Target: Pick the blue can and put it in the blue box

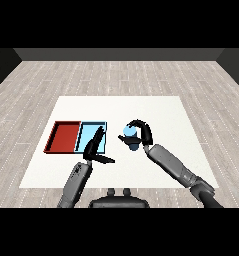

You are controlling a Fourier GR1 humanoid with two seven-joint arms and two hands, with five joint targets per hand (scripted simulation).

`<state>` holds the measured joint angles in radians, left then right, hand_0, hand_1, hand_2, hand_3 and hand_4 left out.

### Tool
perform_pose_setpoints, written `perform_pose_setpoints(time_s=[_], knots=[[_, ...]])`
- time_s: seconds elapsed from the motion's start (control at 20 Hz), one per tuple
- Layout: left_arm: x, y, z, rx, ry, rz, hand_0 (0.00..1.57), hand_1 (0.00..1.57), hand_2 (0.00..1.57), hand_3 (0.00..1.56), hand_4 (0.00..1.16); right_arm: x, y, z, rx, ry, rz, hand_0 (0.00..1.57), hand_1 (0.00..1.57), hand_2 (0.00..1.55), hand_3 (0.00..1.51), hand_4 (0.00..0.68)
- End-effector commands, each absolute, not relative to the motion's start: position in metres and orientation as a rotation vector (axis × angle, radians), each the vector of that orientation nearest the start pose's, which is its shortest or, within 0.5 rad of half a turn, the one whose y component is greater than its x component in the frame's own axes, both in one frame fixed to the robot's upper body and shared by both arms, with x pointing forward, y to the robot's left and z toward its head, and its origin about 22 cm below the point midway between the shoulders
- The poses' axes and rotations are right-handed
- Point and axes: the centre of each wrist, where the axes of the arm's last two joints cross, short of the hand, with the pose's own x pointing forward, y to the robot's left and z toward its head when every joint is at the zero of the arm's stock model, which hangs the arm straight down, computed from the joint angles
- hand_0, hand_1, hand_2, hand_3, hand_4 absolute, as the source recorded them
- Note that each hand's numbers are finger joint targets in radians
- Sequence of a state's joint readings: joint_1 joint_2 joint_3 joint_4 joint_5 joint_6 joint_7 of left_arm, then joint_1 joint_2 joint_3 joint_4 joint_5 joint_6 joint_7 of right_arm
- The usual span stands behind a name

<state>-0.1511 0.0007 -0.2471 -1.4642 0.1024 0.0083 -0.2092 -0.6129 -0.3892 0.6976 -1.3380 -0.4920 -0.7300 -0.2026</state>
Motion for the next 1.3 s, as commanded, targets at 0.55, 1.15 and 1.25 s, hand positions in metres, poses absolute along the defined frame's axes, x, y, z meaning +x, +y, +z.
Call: perform_pose_setpoints(time_s=[0.55,1.15,1.25], knots=[[0.277,0.116,-0.017,-0.34,-1.709,-0.149,0.0,0.0,0.0,0.0,0.0,0.311,-0.127,0.058,-0.069,-1.905,0.2,1.49,1.49,1.47,1.4,0.61],[0.287,0.111,-0.008,-0.372,-1.673,-0.111,0.0,0.0,0.0,0.0,0.0,0.315,-0.084,0.072,0.01,-1.91,0.25,1.48,1.48,1.46,1.39,0.606],[0.269,0.108,-0.007,-0.355,-1.681,-0.115,0.0,0.0,0.0,0.0,0.0,0.319,-0.1,0.068,0.005,-1.912,0.245,1.47,1.47,1.46,1.39,0.611]])
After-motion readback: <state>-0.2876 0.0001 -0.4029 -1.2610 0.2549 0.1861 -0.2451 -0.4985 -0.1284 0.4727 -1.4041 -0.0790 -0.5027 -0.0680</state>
